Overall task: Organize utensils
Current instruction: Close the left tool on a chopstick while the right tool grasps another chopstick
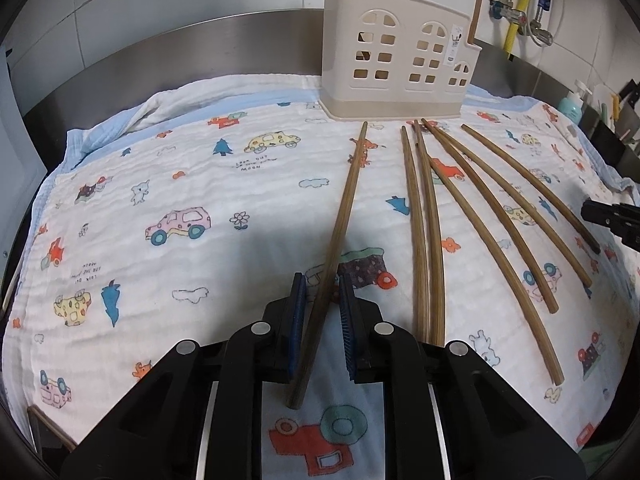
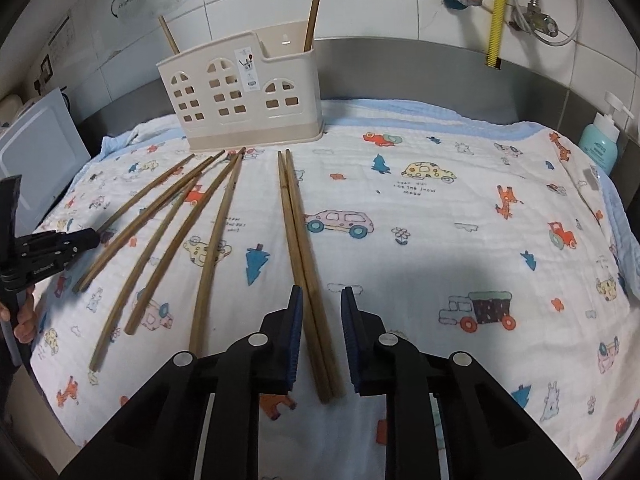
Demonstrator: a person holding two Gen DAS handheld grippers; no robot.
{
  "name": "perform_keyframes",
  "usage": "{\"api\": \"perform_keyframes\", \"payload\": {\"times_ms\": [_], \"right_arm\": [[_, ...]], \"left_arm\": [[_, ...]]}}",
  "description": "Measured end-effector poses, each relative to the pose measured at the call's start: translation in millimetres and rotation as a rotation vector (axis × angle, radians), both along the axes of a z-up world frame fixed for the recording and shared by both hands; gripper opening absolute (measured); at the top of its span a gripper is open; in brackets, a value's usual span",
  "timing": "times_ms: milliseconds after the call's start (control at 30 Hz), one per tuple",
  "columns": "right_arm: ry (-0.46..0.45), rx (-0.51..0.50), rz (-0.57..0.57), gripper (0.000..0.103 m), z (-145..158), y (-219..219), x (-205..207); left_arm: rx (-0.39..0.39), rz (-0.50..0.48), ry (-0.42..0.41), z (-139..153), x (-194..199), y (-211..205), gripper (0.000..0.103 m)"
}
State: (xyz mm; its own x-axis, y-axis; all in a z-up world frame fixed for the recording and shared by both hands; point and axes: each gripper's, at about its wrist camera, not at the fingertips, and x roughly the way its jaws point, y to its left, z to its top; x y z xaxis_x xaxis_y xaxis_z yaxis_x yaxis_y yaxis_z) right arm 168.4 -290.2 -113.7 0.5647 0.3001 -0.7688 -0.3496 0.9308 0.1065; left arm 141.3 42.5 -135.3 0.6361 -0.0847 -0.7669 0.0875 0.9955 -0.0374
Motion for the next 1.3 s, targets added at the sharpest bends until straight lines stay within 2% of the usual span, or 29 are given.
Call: {"api": "perform_keyframes", "payload": {"times_ms": [233, 567, 833, 1000, 1167, 1300], "right_arm": [[0.017, -0.041, 0.052, 0.012, -5.8, 6.6, 11.0], [-0.001, -0.141, 0.145, 0.012, -13.0, 23.9, 14.4], [-0.005, -0.118, 0.136, 0.012, -13.9, 21.2, 13.0], [-0.025, -0.137, 0.130, 0.010, -13.7, 24.4, 9.9], [-0.032, -0.145, 0.122, 0.007, -11.9, 26.9, 7.8], [-0.029, -0.137, 0.114, 0.007, -10.3, 25.3, 6.3]], "left_arm": [[-0.004, -0.004, 0.000, 0.2, 0.6, 0.7, 0.016], [-0.012, -0.003, 0.002, -0.3, 0.0, -0.7, 0.016], [-0.027, -0.002, 0.001, -1.2, -0.3, -1.6, 0.016], [-0.032, -0.003, 0.003, -1.4, 2.0, -0.7, 0.016], [-0.003, 0.001, 0.006, -1.4, 6.0, -6.1, 0.016], [0.023, 0.009, 0.008, -1.1, 6.7, -7.7, 0.011]]}}
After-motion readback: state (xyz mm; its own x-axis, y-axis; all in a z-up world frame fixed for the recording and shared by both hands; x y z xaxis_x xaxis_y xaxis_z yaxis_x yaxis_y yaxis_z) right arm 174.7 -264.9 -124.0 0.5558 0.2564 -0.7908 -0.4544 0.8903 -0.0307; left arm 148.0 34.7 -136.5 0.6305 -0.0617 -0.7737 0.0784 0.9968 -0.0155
